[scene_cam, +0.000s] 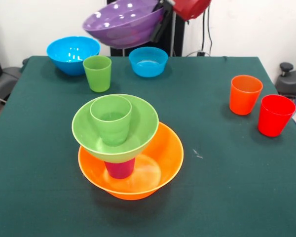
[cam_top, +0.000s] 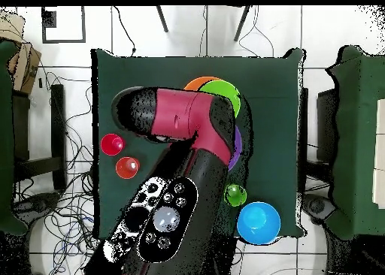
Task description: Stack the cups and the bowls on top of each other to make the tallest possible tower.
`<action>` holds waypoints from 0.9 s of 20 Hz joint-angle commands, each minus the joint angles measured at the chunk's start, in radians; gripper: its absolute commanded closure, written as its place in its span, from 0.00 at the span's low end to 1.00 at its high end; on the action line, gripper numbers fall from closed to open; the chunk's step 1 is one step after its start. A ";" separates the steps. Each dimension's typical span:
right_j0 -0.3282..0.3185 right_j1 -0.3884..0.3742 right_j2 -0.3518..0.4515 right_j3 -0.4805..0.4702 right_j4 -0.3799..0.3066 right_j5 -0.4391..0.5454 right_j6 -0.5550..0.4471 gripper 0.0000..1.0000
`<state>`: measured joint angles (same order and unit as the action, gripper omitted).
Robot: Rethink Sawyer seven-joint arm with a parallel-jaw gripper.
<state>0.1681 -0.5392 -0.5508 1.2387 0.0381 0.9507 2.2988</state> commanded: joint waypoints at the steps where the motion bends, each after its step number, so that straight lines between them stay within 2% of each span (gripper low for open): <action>1: -0.007 0.091 -0.003 -0.090 -0.075 -0.027 0.138 1.00; 5: -0.012 0.110 0.002 -0.061 -0.061 -0.107 0.137 1.00; 12: -0.008 0.093 -0.018 -0.010 -0.056 -0.153 0.110 1.00; 18: 0.004 0.167 -0.069 -0.038 -0.074 -0.178 0.138 1.00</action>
<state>0.1673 -0.4344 -0.6436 1.2147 0.0361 0.8278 2.2988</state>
